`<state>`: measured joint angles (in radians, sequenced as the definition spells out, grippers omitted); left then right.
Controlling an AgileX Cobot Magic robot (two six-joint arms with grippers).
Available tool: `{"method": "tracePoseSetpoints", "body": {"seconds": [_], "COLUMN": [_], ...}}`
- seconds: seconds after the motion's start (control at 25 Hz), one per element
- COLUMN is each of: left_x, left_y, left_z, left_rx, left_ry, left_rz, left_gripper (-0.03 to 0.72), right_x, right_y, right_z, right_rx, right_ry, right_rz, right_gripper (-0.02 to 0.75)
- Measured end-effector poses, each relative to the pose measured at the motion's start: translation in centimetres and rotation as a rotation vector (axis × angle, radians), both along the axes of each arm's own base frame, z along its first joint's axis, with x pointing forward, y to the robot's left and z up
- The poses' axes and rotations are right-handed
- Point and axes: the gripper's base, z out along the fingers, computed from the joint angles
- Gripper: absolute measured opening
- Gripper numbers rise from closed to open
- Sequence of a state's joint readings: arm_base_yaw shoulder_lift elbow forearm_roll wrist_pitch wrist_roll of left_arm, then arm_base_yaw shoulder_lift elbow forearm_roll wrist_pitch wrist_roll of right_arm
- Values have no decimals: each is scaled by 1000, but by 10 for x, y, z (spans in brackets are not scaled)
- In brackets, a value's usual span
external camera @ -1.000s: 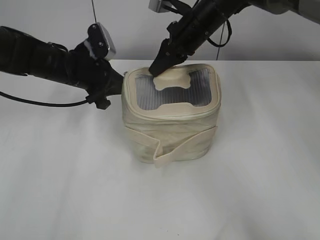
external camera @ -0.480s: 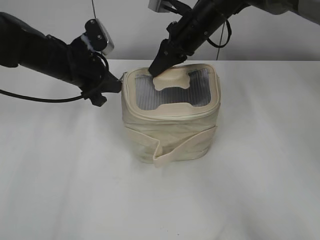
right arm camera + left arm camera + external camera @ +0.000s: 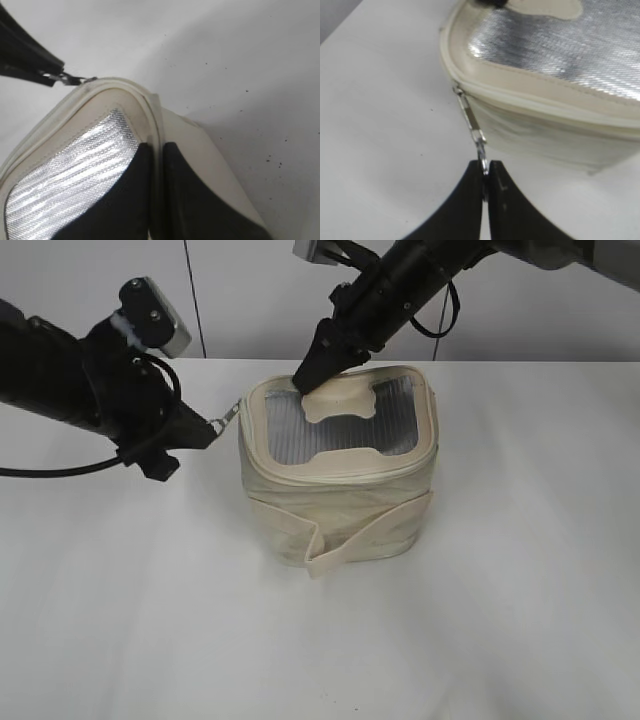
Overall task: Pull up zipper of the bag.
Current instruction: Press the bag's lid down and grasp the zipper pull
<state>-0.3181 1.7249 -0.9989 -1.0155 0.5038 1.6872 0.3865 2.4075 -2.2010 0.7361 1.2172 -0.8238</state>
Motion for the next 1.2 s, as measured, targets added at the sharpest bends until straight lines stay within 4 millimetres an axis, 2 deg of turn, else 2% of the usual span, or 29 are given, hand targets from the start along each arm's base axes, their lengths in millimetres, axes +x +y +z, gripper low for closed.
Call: {"method": "tracePoseSetpoints", "body": {"seconds": [0.36, 0.48, 0.76, 0.88, 1.0, 1.2], "left_x": [-55, -72, -106, -118, -123, -117], "left_y": [-10, -19, -60, -81, -100, -133], "left_z": [-2, -2, -3, -1, -2, -3], "left_rx": [-11, -16, -31, -44, -49, -82], "left_ry": [61, 83, 103, 46, 3, 14], "left_rz": [20, -15, -127, -122, -111, -125], "left_gripper": [13, 13, 17, 17, 17, 17], "right_x": [0, -1, -1, -1, -1, -1], "right_y": [1, 2, 1, 1, 1, 1], "right_z": [0, 0, 0, 0, 0, 0], "right_rx": [4, 5, 0, 1, -1, -1], "right_ry": [27, 38, 63, 80, 83, 85], "right_rz": [-26, -35, -63, -81, -86, -88], "right_gripper": [41, 41, 41, 41, 41, 41]}}
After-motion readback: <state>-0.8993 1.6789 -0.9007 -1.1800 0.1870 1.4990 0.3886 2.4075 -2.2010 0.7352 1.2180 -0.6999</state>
